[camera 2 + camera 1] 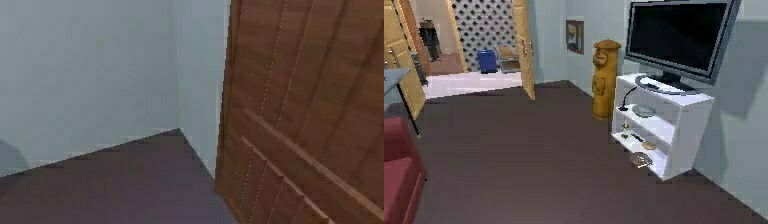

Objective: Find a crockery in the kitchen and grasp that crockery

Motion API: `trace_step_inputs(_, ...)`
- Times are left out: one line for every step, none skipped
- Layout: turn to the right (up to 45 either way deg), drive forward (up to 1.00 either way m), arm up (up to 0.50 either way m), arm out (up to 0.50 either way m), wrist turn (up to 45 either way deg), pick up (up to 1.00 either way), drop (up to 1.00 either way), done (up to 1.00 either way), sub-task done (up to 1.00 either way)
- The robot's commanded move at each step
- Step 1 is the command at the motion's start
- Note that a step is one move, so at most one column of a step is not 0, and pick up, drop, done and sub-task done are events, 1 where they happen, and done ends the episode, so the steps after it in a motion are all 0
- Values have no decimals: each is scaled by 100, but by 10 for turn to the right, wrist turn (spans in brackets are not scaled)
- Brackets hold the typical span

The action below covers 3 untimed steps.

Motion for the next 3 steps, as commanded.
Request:
trace_step_inputs(-210,0,0,0,0,0,0,0,0)
trace_step_inputs(0,100,0,0,0,0,0,0,0)
trace_step_inputs(0,100,0,0,0,0,0,0,0)
